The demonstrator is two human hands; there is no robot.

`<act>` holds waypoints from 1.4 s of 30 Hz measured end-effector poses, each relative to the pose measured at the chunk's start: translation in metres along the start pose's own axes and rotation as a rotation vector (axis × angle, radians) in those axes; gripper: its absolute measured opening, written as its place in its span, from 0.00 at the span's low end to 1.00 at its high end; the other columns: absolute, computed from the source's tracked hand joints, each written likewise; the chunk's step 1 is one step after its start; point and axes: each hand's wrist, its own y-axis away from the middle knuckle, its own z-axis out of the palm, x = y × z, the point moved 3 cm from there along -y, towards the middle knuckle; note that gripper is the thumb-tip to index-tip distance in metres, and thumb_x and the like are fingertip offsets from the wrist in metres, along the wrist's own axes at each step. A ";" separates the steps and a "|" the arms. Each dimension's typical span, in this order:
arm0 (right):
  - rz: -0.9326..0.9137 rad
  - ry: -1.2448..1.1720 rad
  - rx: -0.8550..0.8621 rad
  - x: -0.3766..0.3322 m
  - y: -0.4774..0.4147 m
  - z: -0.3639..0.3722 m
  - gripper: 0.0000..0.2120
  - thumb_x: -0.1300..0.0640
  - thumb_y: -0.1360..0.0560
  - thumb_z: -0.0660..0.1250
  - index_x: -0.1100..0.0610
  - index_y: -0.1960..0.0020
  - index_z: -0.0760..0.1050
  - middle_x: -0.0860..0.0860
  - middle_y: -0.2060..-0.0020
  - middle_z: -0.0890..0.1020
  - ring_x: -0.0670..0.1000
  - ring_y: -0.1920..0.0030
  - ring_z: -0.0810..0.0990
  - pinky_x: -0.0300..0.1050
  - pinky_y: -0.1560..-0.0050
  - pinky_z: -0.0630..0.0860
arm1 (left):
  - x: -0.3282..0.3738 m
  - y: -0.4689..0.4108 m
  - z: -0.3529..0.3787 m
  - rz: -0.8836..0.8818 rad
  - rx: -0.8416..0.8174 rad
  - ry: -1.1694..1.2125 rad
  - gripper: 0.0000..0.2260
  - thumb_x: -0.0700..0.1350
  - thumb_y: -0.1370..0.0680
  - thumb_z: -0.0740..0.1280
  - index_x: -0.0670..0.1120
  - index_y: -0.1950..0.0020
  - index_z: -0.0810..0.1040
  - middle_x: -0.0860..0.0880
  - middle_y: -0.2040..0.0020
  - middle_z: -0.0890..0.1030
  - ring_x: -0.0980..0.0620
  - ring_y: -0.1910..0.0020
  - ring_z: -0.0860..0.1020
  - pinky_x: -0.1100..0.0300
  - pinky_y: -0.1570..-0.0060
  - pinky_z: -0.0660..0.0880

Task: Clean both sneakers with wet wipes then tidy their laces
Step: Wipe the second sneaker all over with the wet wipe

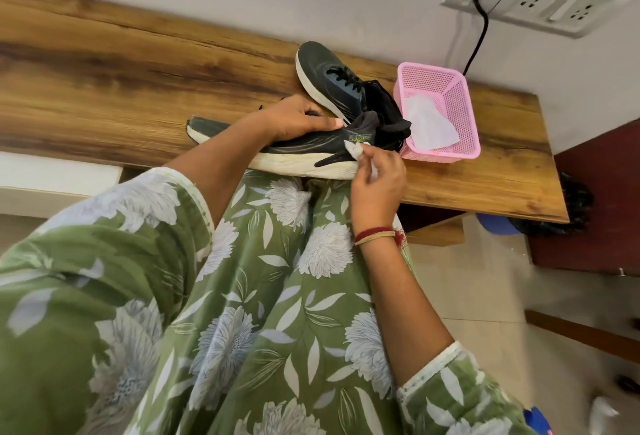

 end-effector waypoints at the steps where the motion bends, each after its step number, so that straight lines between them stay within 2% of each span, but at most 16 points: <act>1: -0.028 0.024 0.001 -0.002 0.001 0.000 0.08 0.66 0.26 0.65 0.59 0.51 0.81 0.56 0.56 0.79 0.55 0.54 0.75 0.45 0.55 0.72 | -0.001 0.000 0.000 -0.003 0.000 0.003 0.11 0.56 0.26 0.70 0.51 0.63 0.80 0.59 0.70 0.80 0.66 0.72 0.76 0.69 0.67 0.70; 6: -0.403 0.114 -0.211 -0.018 0.014 0.008 0.09 0.69 0.29 0.66 0.59 0.53 0.80 0.52 0.55 0.81 0.53 0.54 0.75 0.39 0.52 0.67 | -0.001 -0.001 -0.001 0.000 -0.008 0.041 0.11 0.55 0.26 0.70 0.50 0.63 0.80 0.59 0.71 0.80 0.65 0.73 0.76 0.70 0.69 0.70; 11: 0.008 -0.013 0.025 0.000 -0.001 -0.001 0.07 0.66 0.27 0.65 0.59 0.54 0.80 0.53 0.57 0.80 0.52 0.54 0.75 0.44 0.55 0.71 | -0.001 0.000 -0.001 -0.004 0.000 0.012 0.11 0.56 0.26 0.70 0.50 0.61 0.80 0.59 0.69 0.81 0.66 0.72 0.76 0.72 0.69 0.70; 17: -0.484 0.128 -0.275 -0.023 0.020 0.011 0.09 0.69 0.29 0.66 0.60 0.52 0.80 0.54 0.58 0.79 0.52 0.57 0.72 0.39 0.57 0.66 | 0.000 -0.003 -0.002 -0.022 -0.013 0.031 0.11 0.55 0.26 0.70 0.49 0.63 0.80 0.58 0.71 0.80 0.65 0.73 0.76 0.72 0.71 0.70; 19: -0.361 0.084 -0.186 -0.016 0.012 0.009 0.08 0.67 0.28 0.66 0.59 0.52 0.80 0.53 0.58 0.78 0.51 0.56 0.73 0.40 0.56 0.67 | 0.000 -0.002 -0.002 -0.021 -0.006 0.009 0.11 0.55 0.26 0.70 0.49 0.62 0.79 0.58 0.70 0.80 0.66 0.73 0.76 0.73 0.71 0.70; 22: 0.101 -0.099 0.037 0.002 -0.003 0.001 0.07 0.65 0.26 0.65 0.60 0.51 0.80 0.53 0.56 0.77 0.53 0.54 0.75 0.48 0.52 0.75 | -0.001 -0.001 -0.002 -0.023 -0.001 -0.022 0.12 0.57 0.26 0.69 0.50 0.62 0.80 0.57 0.66 0.80 0.64 0.70 0.77 0.69 0.67 0.70; 23: 0.107 -0.079 0.041 0.003 -0.003 0.001 0.06 0.65 0.26 0.65 0.60 0.52 0.80 0.53 0.56 0.77 0.53 0.54 0.76 0.49 0.53 0.76 | -0.001 -0.001 -0.002 -0.023 -0.001 -0.022 0.12 0.58 0.26 0.69 0.50 0.62 0.80 0.57 0.66 0.81 0.64 0.70 0.77 0.68 0.66 0.70; 27: -0.372 0.069 -0.243 -0.023 0.017 0.010 0.07 0.68 0.28 0.66 0.60 0.53 0.80 0.54 0.58 0.78 0.52 0.56 0.73 0.40 0.57 0.69 | 0.000 -0.003 -0.003 -0.030 -0.013 -0.009 0.11 0.57 0.26 0.70 0.51 0.63 0.79 0.58 0.69 0.80 0.65 0.73 0.76 0.69 0.68 0.70; 29: -0.466 0.086 -0.295 -0.024 0.020 0.012 0.08 0.68 0.28 0.66 0.60 0.52 0.80 0.53 0.57 0.78 0.52 0.55 0.73 0.41 0.56 0.69 | -0.001 -0.004 -0.002 -0.025 -0.012 0.003 0.11 0.56 0.26 0.70 0.50 0.64 0.79 0.59 0.71 0.80 0.65 0.74 0.75 0.67 0.67 0.70; 30: -0.386 0.057 -0.240 -0.020 0.015 0.010 0.08 0.67 0.27 0.66 0.59 0.51 0.80 0.52 0.57 0.78 0.51 0.54 0.73 0.41 0.55 0.70 | -0.001 -0.004 -0.002 -0.021 -0.012 0.006 0.12 0.56 0.26 0.70 0.50 0.65 0.79 0.59 0.72 0.79 0.65 0.74 0.75 0.67 0.67 0.69; 33: 0.224 -0.143 0.027 0.004 -0.006 0.000 0.07 0.64 0.25 0.66 0.59 0.50 0.80 0.50 0.53 0.75 0.49 0.51 0.74 0.45 0.48 0.75 | 0.000 -0.002 -0.002 -0.017 -0.013 -0.017 0.12 0.56 0.26 0.69 0.52 0.66 0.78 0.61 0.73 0.79 0.66 0.73 0.75 0.68 0.68 0.69; 34: 0.316 -0.150 0.056 0.007 -0.007 -0.002 0.07 0.64 0.25 0.65 0.59 0.50 0.80 0.50 0.53 0.75 0.48 0.51 0.74 0.45 0.46 0.75 | 0.000 -0.001 -0.002 -0.020 -0.012 -0.021 0.12 0.57 0.26 0.69 0.52 0.66 0.78 0.61 0.72 0.79 0.66 0.72 0.76 0.69 0.68 0.69; 35: 0.273 -0.108 0.043 0.006 -0.007 -0.001 0.07 0.65 0.25 0.65 0.59 0.50 0.80 0.50 0.53 0.75 0.49 0.51 0.74 0.44 0.47 0.75 | 0.000 -0.002 -0.002 -0.022 -0.012 -0.021 0.12 0.57 0.26 0.69 0.52 0.65 0.79 0.60 0.70 0.80 0.64 0.70 0.76 0.68 0.67 0.69; 39: -0.296 0.018 -0.231 -0.022 0.016 0.008 0.08 0.68 0.27 0.65 0.60 0.52 0.81 0.53 0.57 0.78 0.50 0.54 0.73 0.38 0.54 0.69 | -0.001 -0.004 -0.002 -0.017 -0.013 0.010 0.12 0.56 0.26 0.70 0.51 0.66 0.78 0.59 0.73 0.78 0.61 0.70 0.75 0.65 0.66 0.69; 40: -0.351 0.031 -0.248 -0.022 0.017 0.010 0.09 0.68 0.28 0.66 0.60 0.52 0.81 0.53 0.57 0.79 0.50 0.55 0.73 0.37 0.55 0.68 | -0.001 -0.004 -0.001 -0.017 -0.015 0.015 0.12 0.55 0.26 0.70 0.51 0.67 0.77 0.59 0.74 0.77 0.63 0.73 0.74 0.65 0.67 0.68; 42: -0.207 -0.016 -0.140 -0.013 0.008 0.008 0.08 0.67 0.27 0.66 0.59 0.51 0.81 0.51 0.57 0.78 0.50 0.54 0.73 0.35 0.54 0.69 | -0.001 -0.004 -0.001 -0.014 -0.014 0.005 0.12 0.55 0.26 0.70 0.51 0.66 0.78 0.59 0.73 0.78 0.64 0.72 0.75 0.65 0.66 0.69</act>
